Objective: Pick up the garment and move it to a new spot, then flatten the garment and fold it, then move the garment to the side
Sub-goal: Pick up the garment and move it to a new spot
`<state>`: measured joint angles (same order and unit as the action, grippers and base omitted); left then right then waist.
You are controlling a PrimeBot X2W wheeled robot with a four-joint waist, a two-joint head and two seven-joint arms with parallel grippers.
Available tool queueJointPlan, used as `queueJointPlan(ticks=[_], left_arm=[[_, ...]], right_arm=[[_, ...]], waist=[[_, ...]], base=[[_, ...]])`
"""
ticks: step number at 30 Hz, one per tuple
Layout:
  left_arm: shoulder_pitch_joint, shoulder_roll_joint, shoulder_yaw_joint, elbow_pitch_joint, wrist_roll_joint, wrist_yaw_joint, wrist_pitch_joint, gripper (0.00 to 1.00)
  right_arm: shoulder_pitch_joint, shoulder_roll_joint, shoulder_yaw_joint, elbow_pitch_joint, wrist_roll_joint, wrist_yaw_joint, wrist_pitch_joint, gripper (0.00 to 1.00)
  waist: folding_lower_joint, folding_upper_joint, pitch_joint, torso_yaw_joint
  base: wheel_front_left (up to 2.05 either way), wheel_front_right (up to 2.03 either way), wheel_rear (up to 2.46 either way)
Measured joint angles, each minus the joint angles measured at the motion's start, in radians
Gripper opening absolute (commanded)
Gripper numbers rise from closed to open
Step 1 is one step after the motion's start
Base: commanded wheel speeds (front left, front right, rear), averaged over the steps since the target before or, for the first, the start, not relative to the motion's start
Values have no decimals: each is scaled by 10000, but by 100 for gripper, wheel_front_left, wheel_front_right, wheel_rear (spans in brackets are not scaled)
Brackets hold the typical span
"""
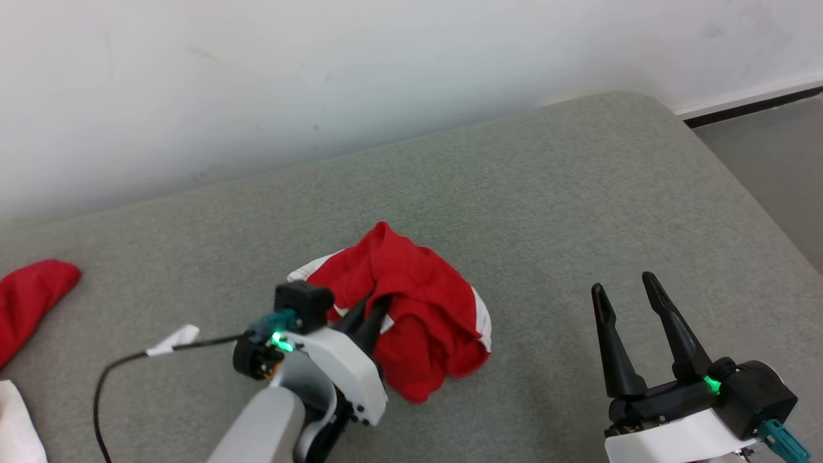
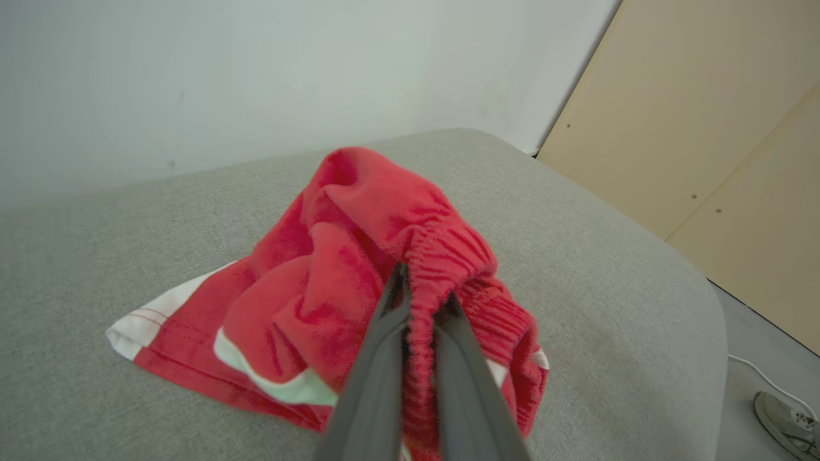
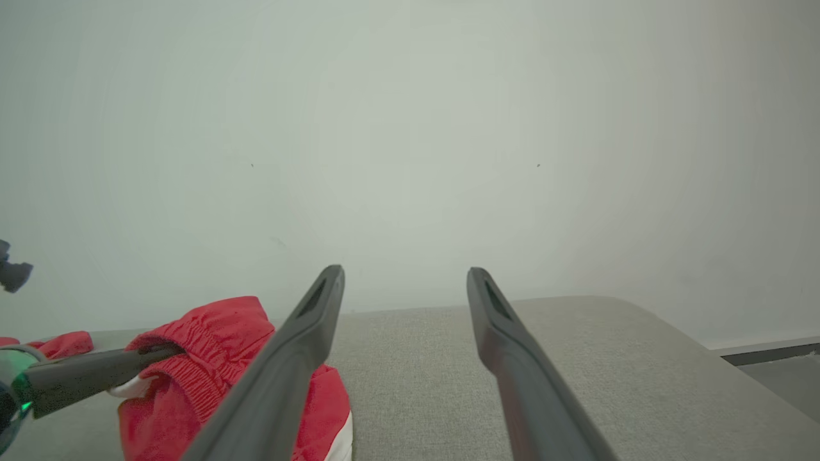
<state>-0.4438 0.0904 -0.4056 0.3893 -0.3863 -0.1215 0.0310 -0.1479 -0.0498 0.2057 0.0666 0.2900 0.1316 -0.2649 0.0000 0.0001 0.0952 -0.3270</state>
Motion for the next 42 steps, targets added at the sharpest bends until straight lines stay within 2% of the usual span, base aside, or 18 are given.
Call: queueJointPlan(ticks=[6, 12, 16, 19, 27, 32, 35, 38, 42], left_arm=[[-186, -157, -464, 1313, -65, -27, -884, 100], [-318, -48, -366, 1666, -261, -44, -1490, 100], [-74, 209, -23, 1189, -729, -33, -1749, 100], [232, 531, 299, 660, -832, 142, -1837, 100], [1519, 1400, 1419, -681, -872, 1252, -2531, 100], [2706, 1498, 2393, -1526, -1058, 1923, -2878, 100], [3399, 1453, 2867, -2038, -913, 2117, -2926, 100], [3751, 1350, 3400, -2675, -447, 2105, -2943, 100], [4286, 848, 3779, -3043, 21, 1958, -2949, 100]], right_arm=[[-107, 6, -6, 84, -61, 0, 0, 100], [-34, -12, -10, 176, -71, 0, 0, 100], [49, -48, -56, 190, -69, 0, 0, 100], [82, -75, -127, 176, -69, 0, 0, 100], [290, -102, -203, 125, -69, 0, 0, 100], [524, -142, -173, 148, -67, 0, 0, 100], [567, -161, -140, 111, -56, 0, 0, 100], [578, -199, -42, 119, -52, 0, 0, 100], [563, -213, -33, 128, -52, 0, 0, 100]], waist=[[0, 0, 67, 375], [0, 0, -159, 824], [0, 0, -313, 1131], [0, 0, -367, 1397], [0, -1, -526, 2000], [0, -1, -789, 2064], [0, -1, -821, 2112], [0, -1, -770, 2130], [0, -1, -666, 2172]], base=[[0, 0, 0], [0, 0, 0], [0, 0, 0], [0, 0, 0], [0, 0, 0], [0, 0, 0], [0, 0, 0], [0, 0, 0], [0, 0, 0]])
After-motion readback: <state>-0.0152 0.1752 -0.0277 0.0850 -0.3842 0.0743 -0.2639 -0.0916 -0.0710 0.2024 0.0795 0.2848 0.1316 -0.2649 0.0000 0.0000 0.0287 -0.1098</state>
